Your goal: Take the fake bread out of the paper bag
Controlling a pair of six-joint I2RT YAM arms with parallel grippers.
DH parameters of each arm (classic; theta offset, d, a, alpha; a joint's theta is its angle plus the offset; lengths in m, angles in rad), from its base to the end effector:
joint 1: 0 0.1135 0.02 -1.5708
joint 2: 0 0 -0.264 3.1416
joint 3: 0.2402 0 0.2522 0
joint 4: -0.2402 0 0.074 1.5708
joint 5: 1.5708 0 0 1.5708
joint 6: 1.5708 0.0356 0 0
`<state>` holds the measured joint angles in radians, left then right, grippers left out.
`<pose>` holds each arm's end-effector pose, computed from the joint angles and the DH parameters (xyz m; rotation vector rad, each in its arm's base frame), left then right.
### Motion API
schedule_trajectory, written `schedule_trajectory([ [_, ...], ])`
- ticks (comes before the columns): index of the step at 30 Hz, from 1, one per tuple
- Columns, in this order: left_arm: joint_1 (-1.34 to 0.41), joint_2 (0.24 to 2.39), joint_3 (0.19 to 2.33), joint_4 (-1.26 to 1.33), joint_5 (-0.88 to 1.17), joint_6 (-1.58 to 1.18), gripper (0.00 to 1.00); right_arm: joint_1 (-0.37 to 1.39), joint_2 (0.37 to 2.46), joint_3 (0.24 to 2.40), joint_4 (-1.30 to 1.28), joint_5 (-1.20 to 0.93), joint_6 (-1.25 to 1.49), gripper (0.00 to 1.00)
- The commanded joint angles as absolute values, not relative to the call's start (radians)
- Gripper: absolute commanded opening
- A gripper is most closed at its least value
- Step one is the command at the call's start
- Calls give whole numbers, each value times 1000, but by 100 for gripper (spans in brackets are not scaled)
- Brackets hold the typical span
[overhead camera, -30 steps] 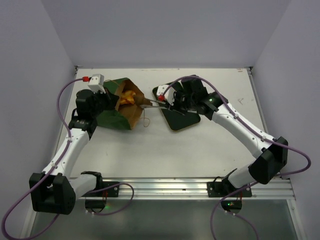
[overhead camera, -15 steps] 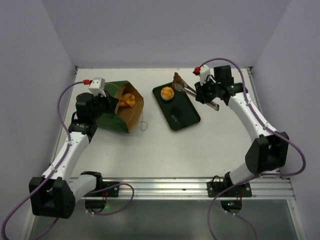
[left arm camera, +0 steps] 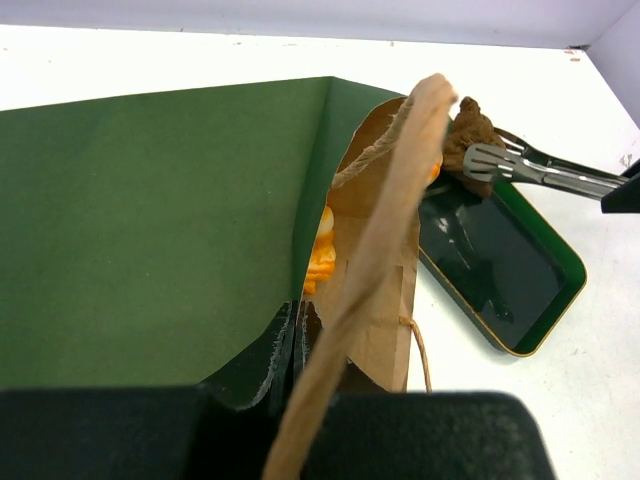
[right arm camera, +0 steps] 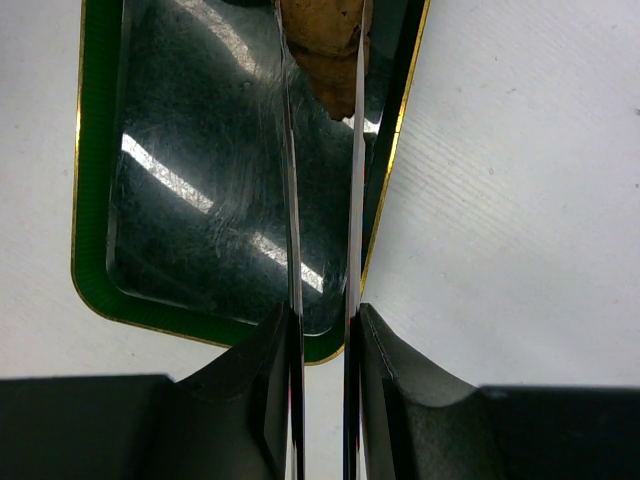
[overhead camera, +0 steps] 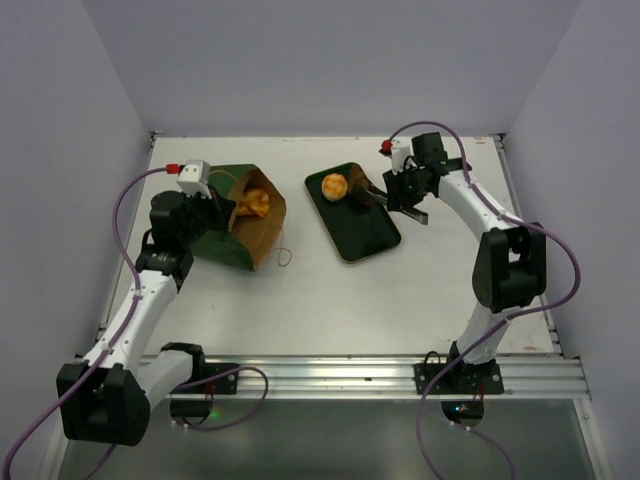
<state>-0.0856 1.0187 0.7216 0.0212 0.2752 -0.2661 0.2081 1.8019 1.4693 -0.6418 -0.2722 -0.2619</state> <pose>0.2358 -0.0299 0.2944 0.0263 1.8652 -0.4984 0.3820 0.0904 0.2576 -0.6901 2.4268 0.3242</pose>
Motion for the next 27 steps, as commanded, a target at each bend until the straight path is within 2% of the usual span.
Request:
schedule_trajectory([
  [1,-81,997,715,81,267,-235,0,204,1818,1531,-641,-247,-245,29],
  [5,-80,999,709,87,268,-236,0,204,1835,1546,-643,-238,-253,42],
  [8,-80,1000,707,89,272,-238,0,204,1844,1558,-643,-235,-255,46],
  [14,-80,1002,706,91,276,-236,0,202,1845,1575,-641,-229,-267,52],
  [27,-80,1002,707,97,291,-238,0,190,1815,1574,-611,-230,-290,57],
])
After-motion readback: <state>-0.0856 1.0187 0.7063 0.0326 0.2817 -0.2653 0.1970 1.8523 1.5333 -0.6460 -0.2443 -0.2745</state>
